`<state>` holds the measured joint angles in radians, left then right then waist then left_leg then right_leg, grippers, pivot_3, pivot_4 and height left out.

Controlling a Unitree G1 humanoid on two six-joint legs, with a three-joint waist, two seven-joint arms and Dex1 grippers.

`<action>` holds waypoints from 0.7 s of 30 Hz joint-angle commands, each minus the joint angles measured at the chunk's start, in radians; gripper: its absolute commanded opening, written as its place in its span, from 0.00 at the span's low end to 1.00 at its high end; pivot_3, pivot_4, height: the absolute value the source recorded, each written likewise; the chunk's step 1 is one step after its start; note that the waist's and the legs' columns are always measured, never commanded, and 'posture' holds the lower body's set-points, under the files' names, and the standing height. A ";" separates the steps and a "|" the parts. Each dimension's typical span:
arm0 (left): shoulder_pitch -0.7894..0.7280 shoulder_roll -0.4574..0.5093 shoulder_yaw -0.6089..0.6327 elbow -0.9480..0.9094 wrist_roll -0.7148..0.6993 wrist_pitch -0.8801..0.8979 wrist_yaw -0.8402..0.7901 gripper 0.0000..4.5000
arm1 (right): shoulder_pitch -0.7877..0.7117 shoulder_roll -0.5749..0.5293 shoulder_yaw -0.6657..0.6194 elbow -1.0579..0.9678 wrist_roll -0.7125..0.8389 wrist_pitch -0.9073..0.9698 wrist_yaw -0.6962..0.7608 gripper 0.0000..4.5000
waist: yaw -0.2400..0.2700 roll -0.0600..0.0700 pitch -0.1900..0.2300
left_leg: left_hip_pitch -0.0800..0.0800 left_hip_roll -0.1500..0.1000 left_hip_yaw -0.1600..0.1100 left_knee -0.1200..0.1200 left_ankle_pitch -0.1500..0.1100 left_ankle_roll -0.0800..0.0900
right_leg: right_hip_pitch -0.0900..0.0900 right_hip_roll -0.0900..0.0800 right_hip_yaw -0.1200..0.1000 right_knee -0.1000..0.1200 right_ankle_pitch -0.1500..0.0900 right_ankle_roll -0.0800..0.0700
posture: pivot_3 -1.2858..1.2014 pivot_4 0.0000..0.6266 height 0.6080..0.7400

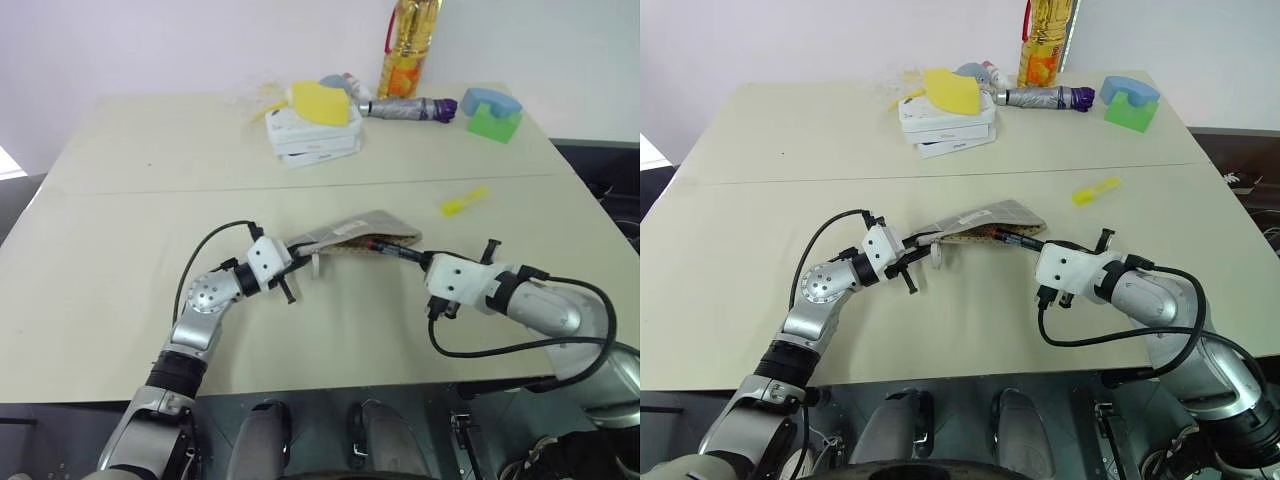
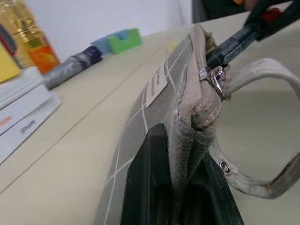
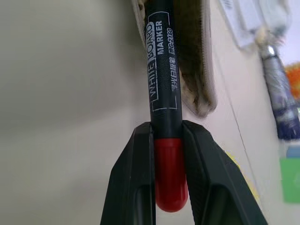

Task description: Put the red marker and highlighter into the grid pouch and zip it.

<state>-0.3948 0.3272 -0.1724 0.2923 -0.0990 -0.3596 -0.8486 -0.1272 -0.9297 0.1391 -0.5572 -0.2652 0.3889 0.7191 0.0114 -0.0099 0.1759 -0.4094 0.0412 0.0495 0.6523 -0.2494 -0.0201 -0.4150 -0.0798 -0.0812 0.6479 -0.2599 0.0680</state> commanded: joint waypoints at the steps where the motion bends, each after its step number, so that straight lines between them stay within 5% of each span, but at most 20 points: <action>1: -0.003 0.012 -0.033 -0.063 -0.028 -0.028 -0.075 0.00 | -0.057 -0.017 0.058 -0.057 -0.046 -0.046 0.063 0.07 | 0.001 0.000 0.000 | 0.000 0.000 0.000 0.000 0.000 0.000 | 0.000 0.000 0.000 0.000 0.000 0.000 | 0.52 0.24 1.00; 9: -0.001 0.013 -0.046 -0.086 -0.031 -0.009 -0.114 0.00 | -0.154 0.025 0.133 -0.033 -0.117 -0.068 0.122 0.07 | 0.002 0.000 0.000 | 0.000 0.000 0.000 0.001 0.000 0.000 | 0.001 0.000 0.000 0.000 0.000 0.000 | 0.52 0.24 1.00; 17: -0.008 0.012 -0.018 -0.037 0.012 -0.030 -0.039 0.00 | -0.135 0.117 0.009 -0.094 0.006 -0.003 0.126 0.95 | 0.002 0.000 0.000 | 0.000 0.000 0.000 0.001 0.000 0.000 | 0.001 0.000 0.000 0.000 0.000 0.000 | 0.52 0.24 1.00; 21: -0.028 0.010 -0.005 0.011 0.061 -0.065 0.054 0.00 | -0.150 0.283 -0.131 -0.169 0.210 0.193 0.103 0.98 | 0.001 0.000 0.000 | 0.001 0.000 -0.001 0.002 0.000 0.000 | 0.002 0.000 -0.001 0.000 0.000 0.000 | 0.52 0.24 1.00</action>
<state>-0.4085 0.3387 -0.2076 0.2980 -0.0534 -0.4032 -0.8330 -0.2571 -0.6711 0.0776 -0.6660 -0.1361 0.5148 0.8399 0.0127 -0.0100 0.1759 -0.4082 0.0418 0.0485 0.6538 -0.2494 -0.0201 -0.4127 -0.0797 -0.0819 0.6484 -0.2596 0.0678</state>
